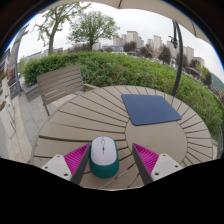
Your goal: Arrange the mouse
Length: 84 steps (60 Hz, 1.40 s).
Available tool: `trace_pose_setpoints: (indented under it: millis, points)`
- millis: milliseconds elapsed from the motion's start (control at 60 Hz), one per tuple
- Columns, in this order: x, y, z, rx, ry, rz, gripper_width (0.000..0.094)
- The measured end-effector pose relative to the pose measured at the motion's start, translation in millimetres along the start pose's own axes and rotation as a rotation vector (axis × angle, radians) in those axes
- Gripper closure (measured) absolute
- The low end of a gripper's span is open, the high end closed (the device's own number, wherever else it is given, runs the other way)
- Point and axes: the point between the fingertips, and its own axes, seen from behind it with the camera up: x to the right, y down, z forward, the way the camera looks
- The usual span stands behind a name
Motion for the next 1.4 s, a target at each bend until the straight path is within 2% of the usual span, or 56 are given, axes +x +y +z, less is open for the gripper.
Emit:
trace_pose_setpoints:
  millis: [100,183,200,217,333,417,583,700,817,900,1017,1083,1233,1283,1333,1367,1400]
  points:
    - [-3,2,2,-0.005,-0.008,0.017,0.0113]
    - [-11,2,1,-0.002,-0.040,0.033,0.0304]
    - [-10,2,1,0.000,-0.036,0.027,0.0368]
    - [-12,2,2,0.000,-0.034,0.018,0.0474]
    - [-13,-2,-1,-0.005,-0.027,-0.086,0.0531]
    - [-14,-19,-11,-0.001,-0.061,-0.122,0.0532]
    - [5,-124,-47,0.141,-0.116,-0.103,0.0532]
    - [53,-206,-35,0.227,-0.077,-0.056,0.0532]
    - [110,-240,17,0.240,-0.001,-0.013,0.0534]
    - [141,-231,68,0.188,0.027,0.020,0.0533]
    - [171,-183,138,0.074,0.052,0.051,0.0533]
    - [171,-163,157,0.023,0.012,0.072,0.0532]
    - [181,-127,181,-0.040,0.035,0.028,0.0496]
    - [179,-128,184,-0.031,0.022,0.050,0.0456]
    - [178,-124,184,-0.061,0.016,0.056,0.0412]
    - [179,-121,179,-0.091,0.019,0.049,0.0302]
    - [182,-122,169,-0.117,0.029,0.040,0.0132]
